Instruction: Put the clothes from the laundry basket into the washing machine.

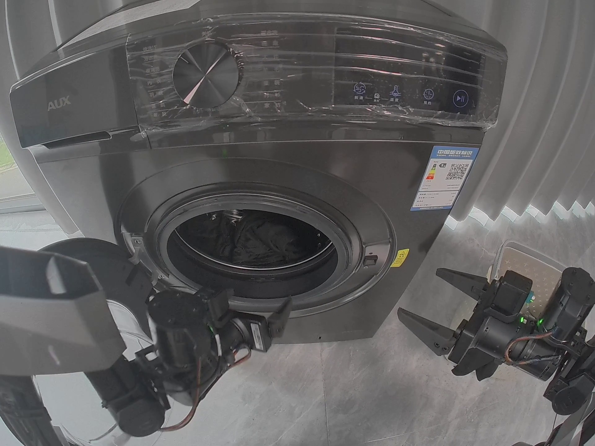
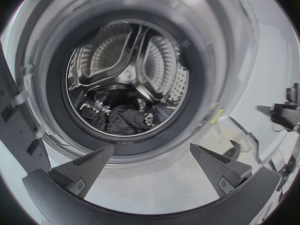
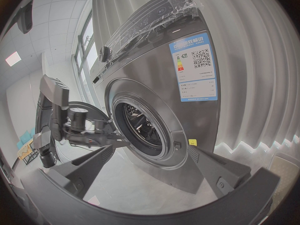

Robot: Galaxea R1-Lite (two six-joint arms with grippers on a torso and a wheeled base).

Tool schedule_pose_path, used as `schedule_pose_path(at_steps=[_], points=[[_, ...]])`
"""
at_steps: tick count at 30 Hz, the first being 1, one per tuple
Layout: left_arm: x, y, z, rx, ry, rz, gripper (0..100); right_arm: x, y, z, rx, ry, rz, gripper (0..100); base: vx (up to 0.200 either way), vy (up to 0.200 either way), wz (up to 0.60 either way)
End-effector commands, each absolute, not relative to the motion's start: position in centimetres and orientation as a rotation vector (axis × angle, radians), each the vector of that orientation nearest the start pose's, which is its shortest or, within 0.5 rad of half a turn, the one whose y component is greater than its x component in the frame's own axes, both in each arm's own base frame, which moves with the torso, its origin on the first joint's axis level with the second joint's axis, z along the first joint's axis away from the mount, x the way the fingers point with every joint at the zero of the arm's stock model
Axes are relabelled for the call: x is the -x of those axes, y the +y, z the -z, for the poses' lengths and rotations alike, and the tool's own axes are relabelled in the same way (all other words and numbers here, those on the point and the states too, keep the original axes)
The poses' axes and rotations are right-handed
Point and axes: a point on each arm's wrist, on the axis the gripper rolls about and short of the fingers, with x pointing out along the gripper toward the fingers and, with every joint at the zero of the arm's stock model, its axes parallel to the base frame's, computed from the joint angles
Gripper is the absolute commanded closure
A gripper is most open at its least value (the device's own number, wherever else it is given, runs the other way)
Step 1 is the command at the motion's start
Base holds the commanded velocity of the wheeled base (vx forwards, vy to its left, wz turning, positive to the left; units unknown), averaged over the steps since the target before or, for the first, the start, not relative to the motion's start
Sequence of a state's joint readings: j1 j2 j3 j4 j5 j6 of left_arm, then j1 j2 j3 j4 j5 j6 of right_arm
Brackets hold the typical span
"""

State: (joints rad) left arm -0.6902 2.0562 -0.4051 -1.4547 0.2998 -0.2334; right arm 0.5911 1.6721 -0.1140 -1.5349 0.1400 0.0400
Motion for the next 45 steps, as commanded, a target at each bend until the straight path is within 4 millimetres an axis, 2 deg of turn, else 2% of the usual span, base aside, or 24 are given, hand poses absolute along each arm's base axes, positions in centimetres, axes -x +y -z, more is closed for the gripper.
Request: schedule_pose_path(at_steps=[1, 6, 10, 13, 17, 23, 35, 39, 42, 45], points=[[-14.1, -17.2, -12.1, 0.211, 0.092, 0.586, 0, -16.4, 11.4, -13.0, -0.041, 0.004, -0.730, 0, 0.000, 0.000, 0.00], [-12.3, -15.2, -15.4, 0.321, -0.038, 0.541, 0, -14.8, 10.1, -13.9, -0.051, -0.042, -0.717, 0, 0.000, 0.000, 0.00], [-10.7, -12.8, -14.7, 0.317, -0.020, 0.497, 0, -13.2, 7.9, -14.8, -0.071, -0.090, -0.625, 0, 0.000, 0.000, 0.00], [-10.5, -12.1, -14.6, 0.319, -0.021, 0.473, 0, -11.9, 6.0, -16.2, -0.076, -0.176, -0.545, 0, 0.000, 0.000, 0.00], [-10.6, -11.8, -14.2, 0.273, -0.016, 0.441, 0, -10.1, 4.8, -16.9, -0.070, -0.218, -0.515, 0, 0.000, 0.000, 0.00], [-10.5, -11.7, -14.3, 0.236, -0.032, 0.396, 0, -7.8, 3.6, -16.3, -0.043, -0.167, -0.494, 0, 0.000, 0.000, 0.00], [-10.6, -11.7, -14.1, 0.218, -0.024, 0.372, 0, -6.3, 2.1, -16.5, -0.033, -0.218, -0.375, 0, 0.000, -0.200, 0.00], [-10.6, -11.7, -14.1, 0.207, -0.021, 0.369, 0, -5.2, 1.3, -16.3, -0.011, -0.237, -0.291, 0, 0.000, 0.000, 0.00], [-10.7, -11.5, -13.9, 0.194, -0.007, 0.350, 0, -4.1, 0.9, -15.8, 0.015, -0.238, -0.249, 0, 0.000, 0.000, 0.00], [-10.3, -10.8, -14.1, 0.195, 0.003, 0.308, 0, -1.8, 0.4, -14.7, 0.027, -0.254, -0.216, 0, 0.000, 0.000, 0.00]])
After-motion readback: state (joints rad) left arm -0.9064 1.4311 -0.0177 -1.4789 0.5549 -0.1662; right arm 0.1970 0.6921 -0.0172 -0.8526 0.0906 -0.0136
